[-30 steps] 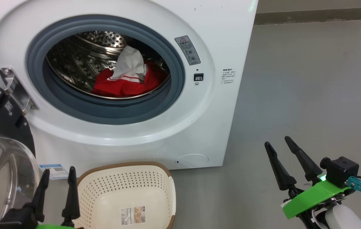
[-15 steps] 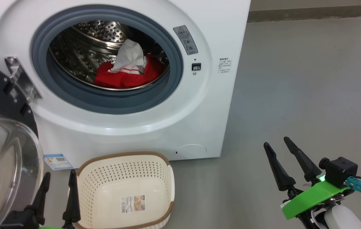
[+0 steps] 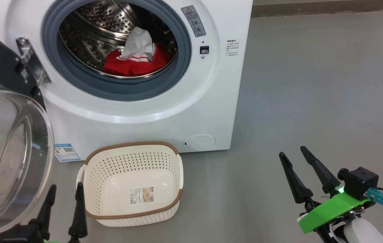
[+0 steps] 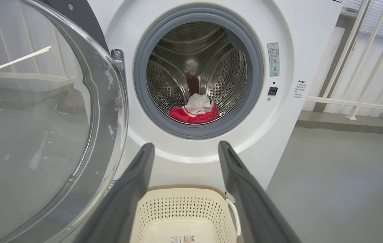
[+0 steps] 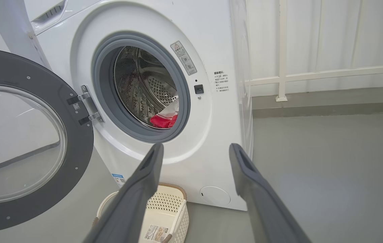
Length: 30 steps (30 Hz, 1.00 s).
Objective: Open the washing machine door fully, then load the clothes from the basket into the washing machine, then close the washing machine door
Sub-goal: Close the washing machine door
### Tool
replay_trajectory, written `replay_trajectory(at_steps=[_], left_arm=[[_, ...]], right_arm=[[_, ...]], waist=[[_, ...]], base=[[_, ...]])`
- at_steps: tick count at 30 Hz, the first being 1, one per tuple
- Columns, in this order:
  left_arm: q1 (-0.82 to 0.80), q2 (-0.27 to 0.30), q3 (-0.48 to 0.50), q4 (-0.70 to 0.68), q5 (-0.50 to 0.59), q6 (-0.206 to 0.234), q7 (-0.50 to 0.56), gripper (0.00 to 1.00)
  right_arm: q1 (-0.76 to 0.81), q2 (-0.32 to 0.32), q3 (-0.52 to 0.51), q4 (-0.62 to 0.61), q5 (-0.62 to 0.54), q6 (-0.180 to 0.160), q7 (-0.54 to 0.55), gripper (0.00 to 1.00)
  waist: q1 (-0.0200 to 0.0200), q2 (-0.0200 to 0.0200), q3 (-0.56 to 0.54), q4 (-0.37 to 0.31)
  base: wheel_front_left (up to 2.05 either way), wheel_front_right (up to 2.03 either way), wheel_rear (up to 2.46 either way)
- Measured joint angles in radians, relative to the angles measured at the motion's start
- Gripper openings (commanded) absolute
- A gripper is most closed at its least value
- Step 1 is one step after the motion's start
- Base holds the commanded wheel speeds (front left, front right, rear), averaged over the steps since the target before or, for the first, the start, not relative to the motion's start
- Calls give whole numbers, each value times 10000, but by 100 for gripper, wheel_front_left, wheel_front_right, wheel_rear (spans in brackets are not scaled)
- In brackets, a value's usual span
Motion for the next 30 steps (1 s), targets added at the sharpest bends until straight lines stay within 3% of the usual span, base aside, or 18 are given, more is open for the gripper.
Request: replay_trajectory(at_steps=[30], left_arm=[[-1, 56, -107, 67, -35, 90, -6, 100]], right_arm=[[0, -54, -25, -4, 0, 0, 0, 100]], waist=[[0, 0, 59, 128]], base=[[-1, 1, 0]])
